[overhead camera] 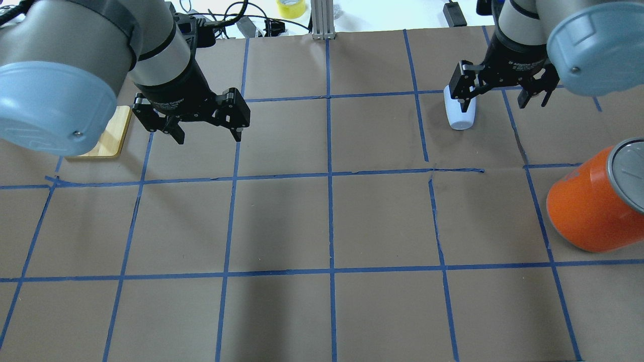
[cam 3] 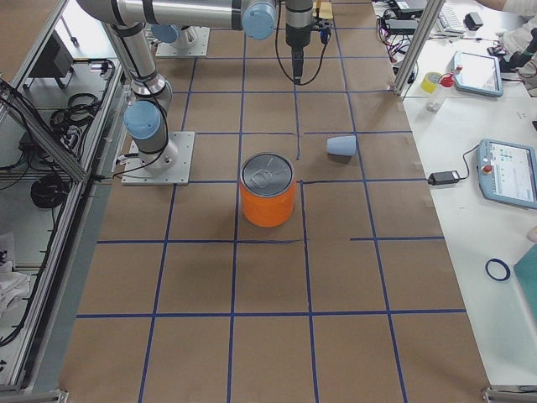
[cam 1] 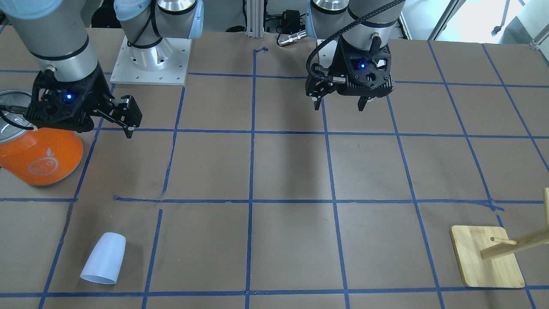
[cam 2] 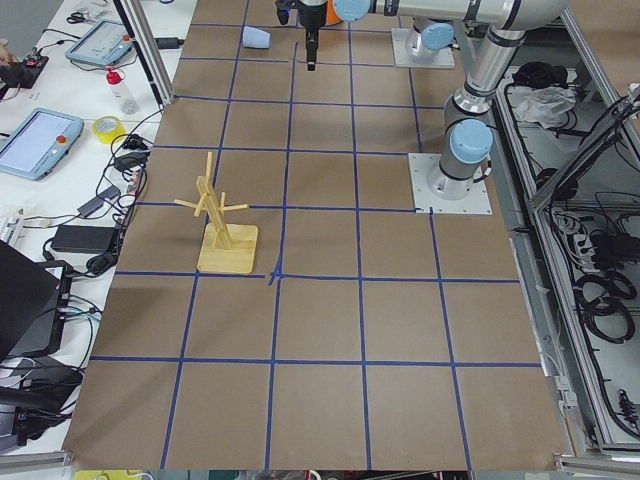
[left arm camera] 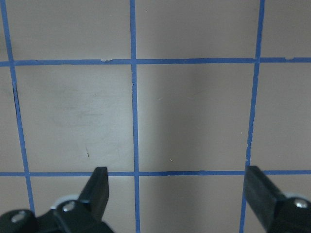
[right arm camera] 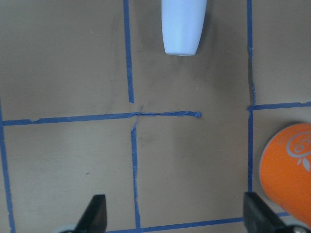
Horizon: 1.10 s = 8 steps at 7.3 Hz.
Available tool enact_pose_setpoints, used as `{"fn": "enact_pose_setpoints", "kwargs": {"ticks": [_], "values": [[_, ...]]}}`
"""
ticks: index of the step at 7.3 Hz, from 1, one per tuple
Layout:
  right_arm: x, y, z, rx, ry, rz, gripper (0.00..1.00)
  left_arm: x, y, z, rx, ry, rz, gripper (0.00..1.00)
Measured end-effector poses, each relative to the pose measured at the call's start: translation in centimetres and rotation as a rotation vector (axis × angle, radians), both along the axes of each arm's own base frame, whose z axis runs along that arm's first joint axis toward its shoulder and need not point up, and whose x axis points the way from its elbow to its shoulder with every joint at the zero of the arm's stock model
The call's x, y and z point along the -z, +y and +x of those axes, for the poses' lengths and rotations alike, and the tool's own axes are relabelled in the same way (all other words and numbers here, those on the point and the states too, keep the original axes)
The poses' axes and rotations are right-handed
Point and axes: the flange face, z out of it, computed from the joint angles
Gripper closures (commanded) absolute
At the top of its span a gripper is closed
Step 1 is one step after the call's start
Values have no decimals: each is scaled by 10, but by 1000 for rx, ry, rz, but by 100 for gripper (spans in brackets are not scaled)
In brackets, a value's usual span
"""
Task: Flip cup
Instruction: 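Lower the right gripper and grasp the light blue cup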
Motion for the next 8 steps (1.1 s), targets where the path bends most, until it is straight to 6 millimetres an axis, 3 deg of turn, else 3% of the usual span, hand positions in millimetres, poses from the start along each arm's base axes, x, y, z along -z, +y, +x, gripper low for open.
{"fn": "enact_pose_setpoints", "kwargs": {"ticks": [3,5,8], "values": [[95,-86,-14,19,19,-99,0,0,0,0,0,1,0,0],[140,-113,-32,91,14,-118,0,0,0,0,0,0,0,0],[199,-135,-50,227,-12,-110,0,0,0,0,-2,1,-2,0]]}}
